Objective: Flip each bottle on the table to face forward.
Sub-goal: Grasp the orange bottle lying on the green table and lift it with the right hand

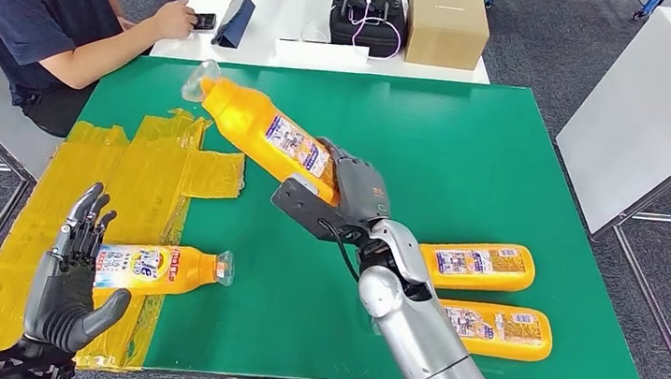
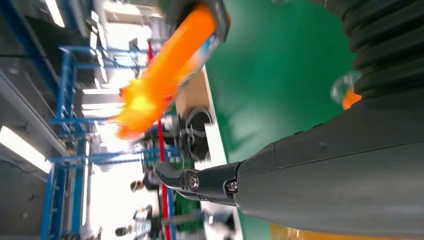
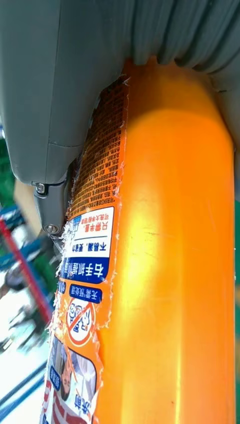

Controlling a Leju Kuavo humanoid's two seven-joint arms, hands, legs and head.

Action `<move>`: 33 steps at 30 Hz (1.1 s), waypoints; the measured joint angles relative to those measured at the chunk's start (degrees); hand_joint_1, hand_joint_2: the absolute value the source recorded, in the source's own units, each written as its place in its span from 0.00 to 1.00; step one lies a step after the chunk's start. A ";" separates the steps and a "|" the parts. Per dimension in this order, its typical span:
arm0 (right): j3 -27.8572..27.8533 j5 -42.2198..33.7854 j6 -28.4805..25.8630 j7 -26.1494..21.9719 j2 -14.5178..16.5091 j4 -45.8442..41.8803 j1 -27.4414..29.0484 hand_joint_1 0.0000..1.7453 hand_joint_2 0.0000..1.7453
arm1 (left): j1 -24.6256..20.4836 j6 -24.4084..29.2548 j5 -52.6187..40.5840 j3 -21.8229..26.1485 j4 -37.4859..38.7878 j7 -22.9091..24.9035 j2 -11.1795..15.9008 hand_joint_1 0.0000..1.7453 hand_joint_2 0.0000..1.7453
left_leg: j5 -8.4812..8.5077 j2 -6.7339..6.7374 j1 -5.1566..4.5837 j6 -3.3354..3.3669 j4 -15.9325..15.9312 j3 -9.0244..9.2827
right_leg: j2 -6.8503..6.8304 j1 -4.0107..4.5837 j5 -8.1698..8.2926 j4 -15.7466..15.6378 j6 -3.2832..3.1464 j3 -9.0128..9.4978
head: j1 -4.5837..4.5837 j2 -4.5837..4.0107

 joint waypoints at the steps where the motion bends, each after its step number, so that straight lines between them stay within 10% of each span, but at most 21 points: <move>1: 0.18 -0.43 0.16 -0.41 0.01 -2.17 0.65 1.00 1.00 | 0.27 -1.43 2.16 0.09 -0.01 0.71 -0.18 0.00 1.00 | 0.00 0.00 0.00 0.00 0.00 0.00 | 0.00 0.00 0.00 0.00 0.00 0.00 | 0.00 0.00; 10: 7.60 -1.69 0.89 -3.58 -0.15 -14.30 5.60 1.00 1.00 | 4.17 -9.47 14.12 -0.57 -0.55 3.77 -1.30 0.00 1.00 | -0.01 -0.01 0.01 0.00 0.00 0.00 | 0.00 0.01 -0.01 -0.01 -0.01 -0.04 | -0.01 0.00; 33: 18.14 -0.33 2.42 -6.83 -3.17 -21.73 9.40 1.00 1.00 | 8.48 -5.52 13.56 -10.61 -4.29 0.66 -0.17 0.00 1.00 | -0.02 -0.02 0.03 0.01 -0.01 -0.02 | 0.00 0.04 -0.01 -0.02 -0.02 -0.02 | 0.00 0.00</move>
